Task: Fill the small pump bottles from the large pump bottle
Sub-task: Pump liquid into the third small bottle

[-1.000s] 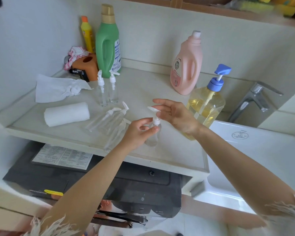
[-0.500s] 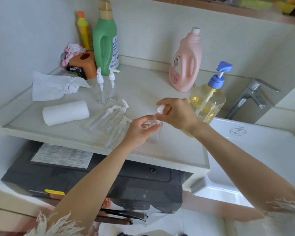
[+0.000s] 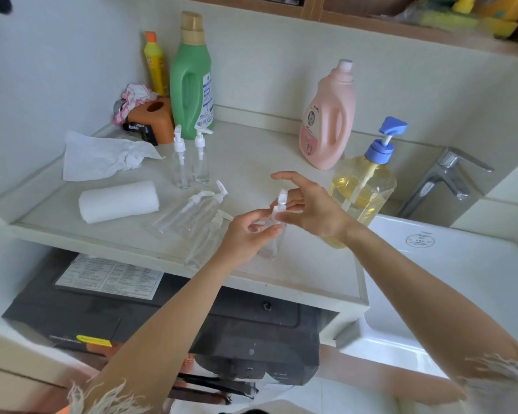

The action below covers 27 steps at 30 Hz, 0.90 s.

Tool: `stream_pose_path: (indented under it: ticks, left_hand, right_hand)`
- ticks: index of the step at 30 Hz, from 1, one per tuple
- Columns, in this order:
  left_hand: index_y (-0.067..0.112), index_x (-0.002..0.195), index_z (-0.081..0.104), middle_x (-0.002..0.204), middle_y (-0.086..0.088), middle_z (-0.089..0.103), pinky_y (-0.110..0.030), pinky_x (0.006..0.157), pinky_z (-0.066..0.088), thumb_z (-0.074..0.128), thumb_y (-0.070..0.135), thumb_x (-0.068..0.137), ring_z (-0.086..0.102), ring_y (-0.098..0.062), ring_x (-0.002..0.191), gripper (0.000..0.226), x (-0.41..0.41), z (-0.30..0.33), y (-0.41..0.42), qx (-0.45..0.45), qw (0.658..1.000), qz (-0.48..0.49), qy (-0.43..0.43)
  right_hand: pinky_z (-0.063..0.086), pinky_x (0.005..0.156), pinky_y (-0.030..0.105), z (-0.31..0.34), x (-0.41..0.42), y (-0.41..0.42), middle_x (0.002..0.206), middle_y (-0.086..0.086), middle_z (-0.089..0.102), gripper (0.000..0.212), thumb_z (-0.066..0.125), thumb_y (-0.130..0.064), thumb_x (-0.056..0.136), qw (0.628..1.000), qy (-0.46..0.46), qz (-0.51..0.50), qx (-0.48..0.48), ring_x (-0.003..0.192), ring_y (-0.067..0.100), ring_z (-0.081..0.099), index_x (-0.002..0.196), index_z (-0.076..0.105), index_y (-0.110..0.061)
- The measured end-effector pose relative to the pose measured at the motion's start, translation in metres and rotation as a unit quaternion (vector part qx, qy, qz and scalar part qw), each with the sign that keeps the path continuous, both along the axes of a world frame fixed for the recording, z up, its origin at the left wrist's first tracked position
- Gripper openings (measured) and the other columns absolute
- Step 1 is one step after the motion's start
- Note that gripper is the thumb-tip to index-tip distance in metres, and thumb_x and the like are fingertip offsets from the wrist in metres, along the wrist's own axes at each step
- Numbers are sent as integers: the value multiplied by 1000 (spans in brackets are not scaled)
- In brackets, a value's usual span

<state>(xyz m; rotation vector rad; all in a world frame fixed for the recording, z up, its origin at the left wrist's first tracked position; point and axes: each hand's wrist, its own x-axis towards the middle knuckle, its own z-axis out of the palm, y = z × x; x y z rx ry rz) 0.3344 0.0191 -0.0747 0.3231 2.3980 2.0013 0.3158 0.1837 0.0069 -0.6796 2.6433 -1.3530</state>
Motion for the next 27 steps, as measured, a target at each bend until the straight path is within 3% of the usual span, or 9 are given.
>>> stream_pose_path:
  ticks: [4,7,9,11,15,19,23,25,27]
  left_hand:
    - [30,112,67,111,9,70,-47,98,49,72,49,76,65,-19,105,41,0,-5,1,19,1000,9,-13]
    - [23,118,66,114,7,70,-47,99,48,72,48,75,65,-18,107,50,0,-4,1,32,999,6,-5]
    - [22,118,66,113,7,70,-47,99,48,71,45,76,66,-18,106,48,0,-5,2,33,999,2,-3]
    - [25,110,70,109,8,71,-45,99,48,73,41,77,66,-19,103,37,0,-5,3,34,999,8,0]
    - [28,106,70,102,12,72,-35,93,49,73,26,83,66,-15,100,24,1,-3,3,44,999,3,1]
    - [25,112,69,107,10,71,-33,93,50,73,25,84,66,-14,102,29,0,-4,3,32,999,3,10]
    - [26,113,67,105,9,72,-28,91,49,71,22,85,66,-13,101,28,1,-5,3,32,999,6,20]
    - [19,116,67,109,6,71,-30,93,50,71,20,86,65,-14,103,30,1,-6,3,30,999,10,17]
    - [17,116,67,111,5,71,-36,95,50,71,22,85,65,-16,104,31,0,-6,4,32,999,11,12]
  right_hand:
    - [45,74,21,-14,6,-12,80,-6,67,56,83,-42,70,983,88,-146,70,79,9,63,117,56,-28]
    - [43,91,23,-11,3,0,97,-10,70,65,81,-37,74,993,59,-86,60,94,0,62,131,49,-32]
    - [43,81,17,-12,5,1,83,-15,68,56,82,-34,74,993,62,-89,57,80,-7,60,124,56,-30]
    - [41,70,12,-18,7,-7,77,-12,64,37,80,-37,74,985,94,-134,52,74,-2,60,105,63,-25]
    - [40,95,12,-27,8,-3,99,-15,66,29,75,-20,82,995,62,-73,-5,100,0,61,108,64,-25]
    - [48,83,21,-29,8,1,81,-14,66,21,77,-35,79,991,78,-112,9,82,0,63,93,67,-23]
    - [46,96,25,-22,3,4,94,-14,69,26,78,-32,79,996,49,-66,40,95,-2,62,101,68,-24]
    - [46,82,15,-19,5,2,83,-14,69,22,82,-35,73,993,50,-106,29,82,-5,64,86,67,-25]
    - [42,70,8,-21,7,-2,81,-15,65,29,83,-39,71,987,70,-144,34,77,-3,61,84,61,-25]
